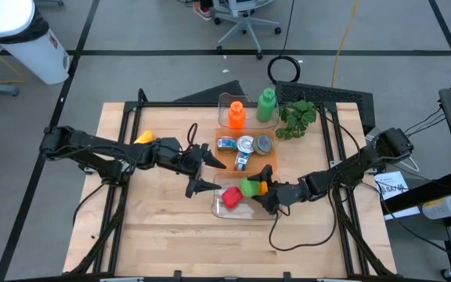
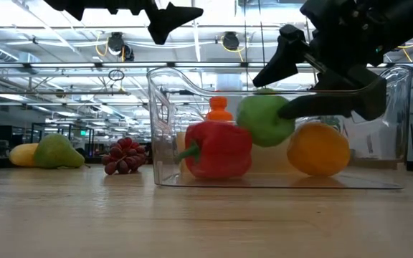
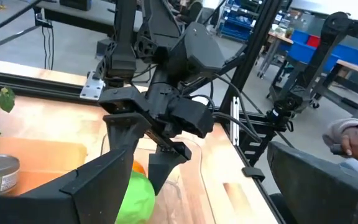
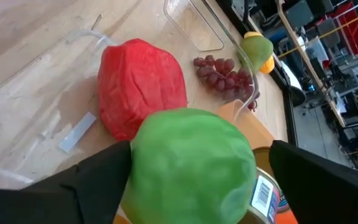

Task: Pick & Place Food Item
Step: Put the green apple into the bottom transparent bin, then put the red grapes into the bottom transparent bin

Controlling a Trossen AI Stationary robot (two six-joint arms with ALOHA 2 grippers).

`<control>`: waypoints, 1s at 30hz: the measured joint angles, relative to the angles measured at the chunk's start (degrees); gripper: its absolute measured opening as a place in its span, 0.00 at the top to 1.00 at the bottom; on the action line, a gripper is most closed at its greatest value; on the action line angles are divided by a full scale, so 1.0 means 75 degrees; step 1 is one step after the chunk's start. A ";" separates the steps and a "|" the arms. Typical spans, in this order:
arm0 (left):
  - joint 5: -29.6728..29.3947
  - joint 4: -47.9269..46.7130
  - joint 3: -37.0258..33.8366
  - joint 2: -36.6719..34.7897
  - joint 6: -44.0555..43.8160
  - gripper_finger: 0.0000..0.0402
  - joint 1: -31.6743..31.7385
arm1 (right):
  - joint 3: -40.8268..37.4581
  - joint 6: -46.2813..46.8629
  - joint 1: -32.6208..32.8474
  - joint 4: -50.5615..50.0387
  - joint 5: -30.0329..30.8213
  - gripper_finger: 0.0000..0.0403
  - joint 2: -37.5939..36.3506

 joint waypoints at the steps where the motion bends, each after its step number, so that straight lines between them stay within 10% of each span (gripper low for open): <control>1: 0.0000 -0.0011 0.0000 0.0000 0.0000 0.04 -0.0012 | 0.0000 -0.0032 0.0000 0.0005 0.0000 0.11 -0.0001; 15: -0.1463 -0.1284 -0.0003 0.0000 -0.0171 0.10 -0.0058 | 0.0000 -0.0376 0.0416 0.1226 0.0152 0.20 -0.0004; 30: -0.2483 -0.3981 -0.0009 -0.0277 -0.1840 0.10 0.0137 | -0.0006 0.0941 0.1749 0.1621 0.3754 0.20 -0.1155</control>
